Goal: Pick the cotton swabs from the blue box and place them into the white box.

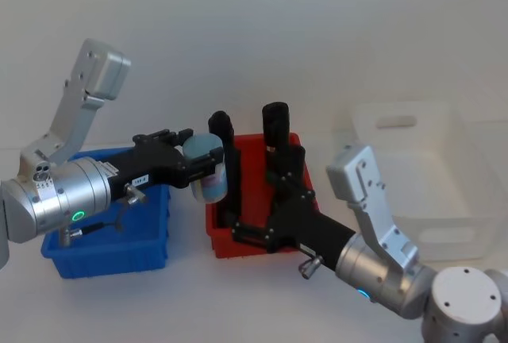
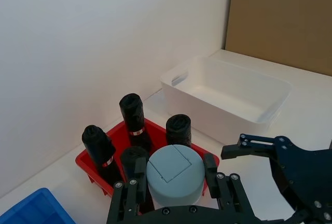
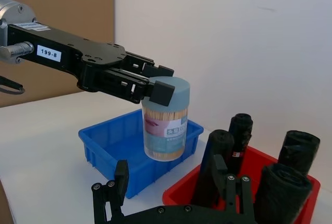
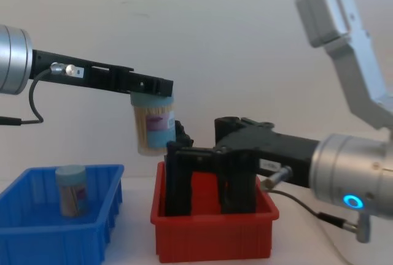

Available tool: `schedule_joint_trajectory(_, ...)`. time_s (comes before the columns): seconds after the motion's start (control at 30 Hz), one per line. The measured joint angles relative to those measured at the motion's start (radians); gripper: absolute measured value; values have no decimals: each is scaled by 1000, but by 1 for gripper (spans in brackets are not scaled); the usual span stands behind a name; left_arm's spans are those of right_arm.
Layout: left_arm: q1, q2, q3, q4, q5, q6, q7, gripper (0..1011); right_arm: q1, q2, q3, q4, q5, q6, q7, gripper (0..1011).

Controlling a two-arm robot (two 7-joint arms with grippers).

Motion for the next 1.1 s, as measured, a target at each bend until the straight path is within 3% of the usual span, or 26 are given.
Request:
schedule_joint_trajectory(0.3,0,0,0,0,0,0,0,659,74,-51,-20,87,-52,-12,2,1002)
schedule_joint_trajectory(0.77,0,0,0,0,0,0,0,659,153,-102,-33,190,-89,-34,-14,1002)
schedule_joint_trajectory(0.97,0,0,0,0,0,0,0,659,178,-117,-37,227,-91,-41,-15,887)
schedule_joint_trajectory(1.1,0,0,0,0,0,0,0,659,193,-126,-39,252,-84,-45,-12,748)
